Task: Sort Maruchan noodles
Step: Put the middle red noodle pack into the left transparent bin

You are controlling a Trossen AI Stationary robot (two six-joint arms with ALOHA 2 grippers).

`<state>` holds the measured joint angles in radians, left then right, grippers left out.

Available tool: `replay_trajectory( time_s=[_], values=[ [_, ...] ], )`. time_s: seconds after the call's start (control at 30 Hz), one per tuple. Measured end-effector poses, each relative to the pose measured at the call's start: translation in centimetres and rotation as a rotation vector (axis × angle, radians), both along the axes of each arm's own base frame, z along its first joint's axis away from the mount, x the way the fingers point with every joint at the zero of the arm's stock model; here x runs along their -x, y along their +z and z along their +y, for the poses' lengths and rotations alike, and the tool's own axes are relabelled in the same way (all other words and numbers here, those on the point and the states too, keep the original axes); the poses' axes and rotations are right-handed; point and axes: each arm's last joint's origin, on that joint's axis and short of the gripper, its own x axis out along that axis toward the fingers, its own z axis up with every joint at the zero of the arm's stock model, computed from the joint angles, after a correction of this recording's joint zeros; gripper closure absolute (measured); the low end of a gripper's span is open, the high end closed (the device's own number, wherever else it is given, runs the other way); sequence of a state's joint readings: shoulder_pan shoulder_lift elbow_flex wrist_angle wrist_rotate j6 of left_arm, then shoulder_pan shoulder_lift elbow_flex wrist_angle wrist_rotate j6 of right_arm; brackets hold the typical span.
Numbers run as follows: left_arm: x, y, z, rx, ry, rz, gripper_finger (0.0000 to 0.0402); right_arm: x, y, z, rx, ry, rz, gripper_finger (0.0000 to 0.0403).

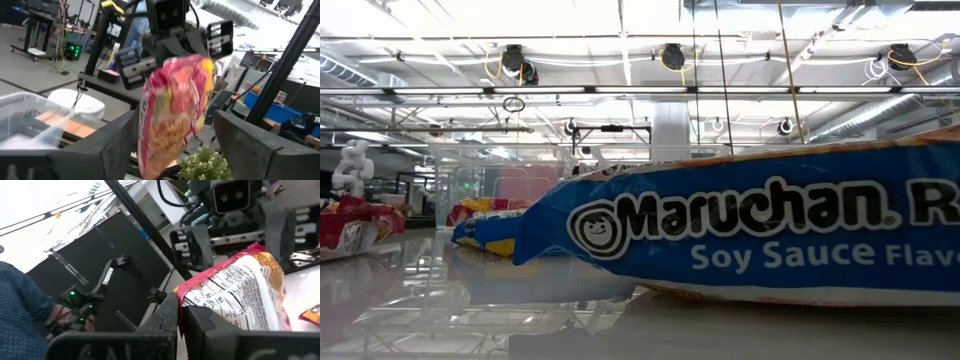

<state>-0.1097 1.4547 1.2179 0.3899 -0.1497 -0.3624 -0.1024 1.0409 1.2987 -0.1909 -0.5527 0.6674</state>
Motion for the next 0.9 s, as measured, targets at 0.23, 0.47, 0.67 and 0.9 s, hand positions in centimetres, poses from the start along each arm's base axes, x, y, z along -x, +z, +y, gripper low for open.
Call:
replay_trajectory(
  time_s=[0.23,0.47,0.67,0.9],
  values=[
    [-1.1,-1.2,0.2,0.037,-0.043,0.036,0.0081,-0.3,-0.2,-0.7,0.012,-0.010,0.006,0.0403],
    [-1.5,-1.8,2.7,0.049,-0.048,0.064,0.0078,-1.8,-0.8,-0.9,0.001,-0.009,0.016,0.0403],
    [-1.4,-1.3,3.8,-0.007,-0.189,0.017,0.0078,-3.1,-0.7,-1.1,-0.005,-0.010,-0.039,0.0403],
    [-1.3,-1.3,3.6,-0.092,-0.285,0.010,0.0085,-4.9,-1.6,-1.4,-0.006,-0.035,-0.016,0.0403]
  ],
)
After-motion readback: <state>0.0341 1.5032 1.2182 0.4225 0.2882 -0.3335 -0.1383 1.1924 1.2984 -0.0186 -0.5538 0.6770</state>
